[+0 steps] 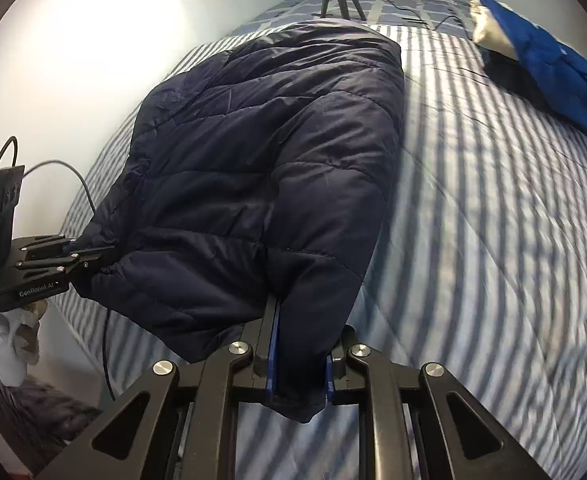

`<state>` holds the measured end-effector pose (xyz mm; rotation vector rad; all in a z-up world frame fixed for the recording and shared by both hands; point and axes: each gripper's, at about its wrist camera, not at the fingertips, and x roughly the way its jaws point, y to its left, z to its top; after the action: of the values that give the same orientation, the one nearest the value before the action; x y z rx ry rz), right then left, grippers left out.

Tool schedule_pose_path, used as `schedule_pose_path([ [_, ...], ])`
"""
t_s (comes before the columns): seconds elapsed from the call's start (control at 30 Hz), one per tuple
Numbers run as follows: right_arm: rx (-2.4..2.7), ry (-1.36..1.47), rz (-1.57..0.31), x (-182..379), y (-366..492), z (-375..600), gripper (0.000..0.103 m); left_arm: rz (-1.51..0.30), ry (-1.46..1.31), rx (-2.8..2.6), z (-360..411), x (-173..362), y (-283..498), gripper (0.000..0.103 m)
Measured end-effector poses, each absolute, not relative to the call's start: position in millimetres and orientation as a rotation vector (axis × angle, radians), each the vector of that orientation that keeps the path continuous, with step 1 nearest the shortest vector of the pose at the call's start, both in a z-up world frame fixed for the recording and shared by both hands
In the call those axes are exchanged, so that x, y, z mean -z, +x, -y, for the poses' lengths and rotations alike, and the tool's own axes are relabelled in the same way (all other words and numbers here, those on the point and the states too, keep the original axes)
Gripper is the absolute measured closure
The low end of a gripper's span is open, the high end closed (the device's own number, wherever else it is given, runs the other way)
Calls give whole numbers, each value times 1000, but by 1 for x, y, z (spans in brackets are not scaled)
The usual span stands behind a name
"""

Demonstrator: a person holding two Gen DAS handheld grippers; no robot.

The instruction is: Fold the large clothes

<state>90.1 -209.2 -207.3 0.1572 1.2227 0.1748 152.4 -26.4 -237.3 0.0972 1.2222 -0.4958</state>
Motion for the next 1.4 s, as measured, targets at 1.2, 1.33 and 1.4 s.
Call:
schedule_pose_path([
  [1.2, -17, 241, -863, 179, 182, 269, 69, -887, -17, 440, 43, 171, 218, 75],
  [1.33, -31, 195, -853, 178, 228, 266, 71, -944, -26, 402, 43, 199, 234, 75],
  [1.4, -33, 178, -853, 179, 254, 264, 71, -966, -21, 383, 40, 209, 238, 75],
])
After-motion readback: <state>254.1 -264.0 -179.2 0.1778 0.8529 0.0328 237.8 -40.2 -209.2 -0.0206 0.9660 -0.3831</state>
